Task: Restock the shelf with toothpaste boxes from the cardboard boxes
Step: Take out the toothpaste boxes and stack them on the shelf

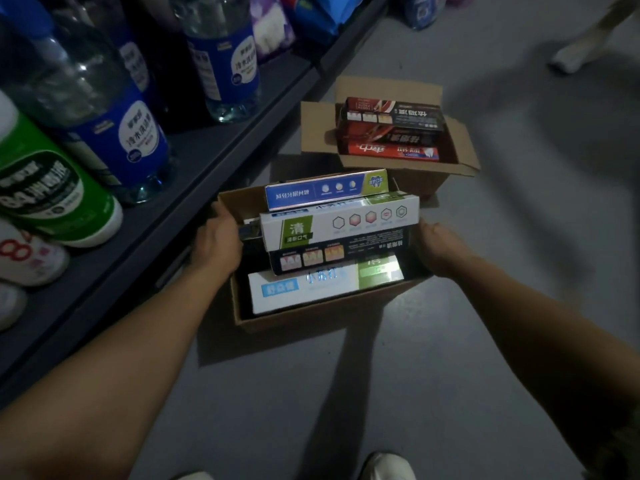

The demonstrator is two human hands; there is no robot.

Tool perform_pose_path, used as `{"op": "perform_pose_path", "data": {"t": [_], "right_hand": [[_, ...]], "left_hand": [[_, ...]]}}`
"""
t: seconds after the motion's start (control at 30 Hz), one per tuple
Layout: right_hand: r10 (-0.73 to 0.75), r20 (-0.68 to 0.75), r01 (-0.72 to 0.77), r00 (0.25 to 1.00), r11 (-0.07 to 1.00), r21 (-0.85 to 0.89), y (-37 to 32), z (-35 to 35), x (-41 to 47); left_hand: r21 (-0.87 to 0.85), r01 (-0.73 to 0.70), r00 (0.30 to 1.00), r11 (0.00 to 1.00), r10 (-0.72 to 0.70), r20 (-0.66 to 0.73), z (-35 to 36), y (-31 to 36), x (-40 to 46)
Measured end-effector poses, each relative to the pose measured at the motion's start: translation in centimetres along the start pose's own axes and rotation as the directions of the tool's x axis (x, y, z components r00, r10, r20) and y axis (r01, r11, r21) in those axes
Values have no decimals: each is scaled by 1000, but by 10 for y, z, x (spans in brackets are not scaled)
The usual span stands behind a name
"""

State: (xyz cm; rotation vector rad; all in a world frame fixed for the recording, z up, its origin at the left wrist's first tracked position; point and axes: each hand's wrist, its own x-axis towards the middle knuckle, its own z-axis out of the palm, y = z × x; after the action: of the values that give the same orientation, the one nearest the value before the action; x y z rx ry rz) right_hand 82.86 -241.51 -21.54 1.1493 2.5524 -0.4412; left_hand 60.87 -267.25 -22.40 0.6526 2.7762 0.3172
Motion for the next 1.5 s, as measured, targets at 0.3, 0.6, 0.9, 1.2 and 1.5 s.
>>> {"op": "perform_pose_path", "data": {"t": [0.3,0.6,0.9,1.2,1.5], "right_hand": [[-15,-45,13,999,998,-63,8,-13,-10],[-192,-332,182,923,981,-63,-3,-101,-13],[-468,-1,466,884,881,79,-82,-133,3],[-375,349,360,859,927,108,-94,-113,28],[-400,264,415,877,910,-2,-99,-104,35]], "left_hand": [[20,-128,990,992,127,54,-24,1,20],[-34,-243,970,969,243,-16,-107,35,11],[-20,-348,937,937,349,16,-132,57,5],[-23,-366,927,930,367,82,-128,38,11],[-32,-355,925,934,356,134,-127,31,9]]}}
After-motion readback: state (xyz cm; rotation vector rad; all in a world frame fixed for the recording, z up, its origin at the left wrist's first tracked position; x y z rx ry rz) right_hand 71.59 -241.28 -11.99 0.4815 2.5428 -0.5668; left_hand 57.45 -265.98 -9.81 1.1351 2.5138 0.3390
